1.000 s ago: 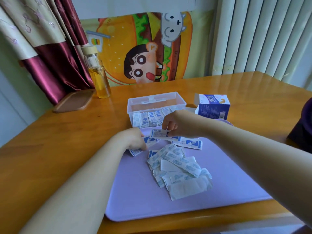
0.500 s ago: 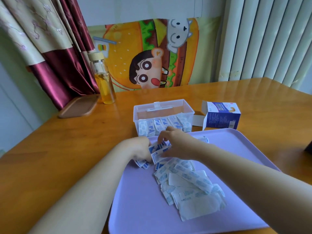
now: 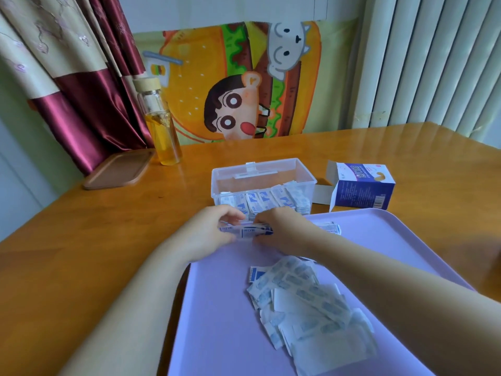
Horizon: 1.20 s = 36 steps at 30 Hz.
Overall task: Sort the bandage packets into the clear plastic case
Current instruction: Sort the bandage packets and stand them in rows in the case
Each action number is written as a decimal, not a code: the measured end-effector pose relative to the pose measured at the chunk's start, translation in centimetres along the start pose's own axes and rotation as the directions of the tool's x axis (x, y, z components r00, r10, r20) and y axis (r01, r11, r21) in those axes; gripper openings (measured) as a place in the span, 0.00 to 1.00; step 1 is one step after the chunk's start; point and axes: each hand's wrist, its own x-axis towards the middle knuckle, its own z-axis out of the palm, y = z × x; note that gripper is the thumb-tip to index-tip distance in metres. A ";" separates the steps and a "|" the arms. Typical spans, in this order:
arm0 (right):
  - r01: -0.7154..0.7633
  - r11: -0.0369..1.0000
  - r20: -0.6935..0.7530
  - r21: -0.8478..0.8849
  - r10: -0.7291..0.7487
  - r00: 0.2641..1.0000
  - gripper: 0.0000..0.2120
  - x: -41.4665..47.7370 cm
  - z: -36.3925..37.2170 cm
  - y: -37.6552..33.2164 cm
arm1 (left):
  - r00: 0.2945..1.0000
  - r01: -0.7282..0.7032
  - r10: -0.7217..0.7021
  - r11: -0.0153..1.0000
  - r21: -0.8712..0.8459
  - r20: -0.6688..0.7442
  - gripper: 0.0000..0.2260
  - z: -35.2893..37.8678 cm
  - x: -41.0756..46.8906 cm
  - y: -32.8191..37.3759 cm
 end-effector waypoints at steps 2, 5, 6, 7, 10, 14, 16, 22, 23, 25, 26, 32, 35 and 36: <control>0.011 0.998 0.004 -0.055 -0.011 1.000 0.08 0.5 0.6 -0.4 | 0.999 -0.006 -0.001 0.986 -0.165 -0.044 0.21 0.1 -0.3 -0.8; 0.029 0.988 0.000 -0.152 -0.029 1.000 0.12 0.8 1.0 -1.0 | 0.998 -0.018 0.003 0.966 -0.257 -0.061 0.27 1.1 -0.5 -1.3; 0.035 0.980 -0.013 -0.196 -0.038 0.999 0.14 0.8 1.0 -1.1 | 0.998 -0.031 0.016 0.961 -0.275 -0.056 0.27 1.3 -0.5 -1.3; 0.028 0.971 -0.020 -0.235 -0.034 0.999 0.16 0.7 1.0 -1.2 | 0.998 -0.040 0.027 0.957 -0.286 -0.048 0.27 1.6 -0.5 -1.3; -0.020 0.960 -0.043 -0.278 0.009 0.999 0.21 0.6 0.7 -1.2 | 0.998 -0.059 0.057 0.968 -0.244 -0.015 0.27 2.2 -0.5 -1.3; -0.026 0.973 -0.011 -0.229 0.024 1.000 0.20 0.2 0.0 -0.6 | 0.995 -0.098 0.097 0.990 -0.105 -0.013 0.25 2.8 -0.7 -1.7; 0.001 0.994 0.026 -0.106 0.002 1.000 0.15 -0.1 -0.2 -0.4 | 0.995 -0.100 0.100 0.995 0.005 -0.024 0.21 2.9 -0.9 -1.7; -0.116 0.982 -0.147 0.148 0.138 0.979 0.09 -1.6 -3.9 3.0 | 0.993 -0.042 0.017 0.975 0.219 0.118 0.07 1.5 0.0 0.3; -0.173 0.981 -0.163 0.092 0.186 0.969 0.09 -2.0 -4.4 4.2 | 0.992 -0.031 0.001 0.973 0.231 0.128 0.05 1.1 0.1 0.9; -0.284 0.959 -0.114 -0.002 0.282 0.953 0.11 -2.8 -4.5 6.1 | 0.990 0.008 -0.025 0.993 0.122 0.139 0.05 1.0 0.4 1.7; -0.316 0.948 -0.073 -0.027 0.314 0.947 0.13 -3.1 -4.1 6.7 | 0.989 0.029 -0.034 0.999 0.038 0.141 0.05 1.2 0.6 1.9; -0.363 0.929 0.048 -0.066 0.367 0.929 0.22 -3.5 -3.0 7.1 | 0.997 0.024 -0.014 0.990 -0.137 0.077 0.10 2.4 0.2 0.9; -0.399 0.917 0.105 -0.002 0.397 0.912 0.21 -3.7 -3.3 7.4 | 1.000 0.020 -0.017 0.986 -0.165 0.016 0.10 2.5 0.3 0.5; -0.414 0.910 0.109 0.010 0.410 0.905 0.22 -3.8 -3.3 7.5 | 1.000 0.016 -0.016 0.986 -0.167 0.000 0.10 2.6 0.5 0.5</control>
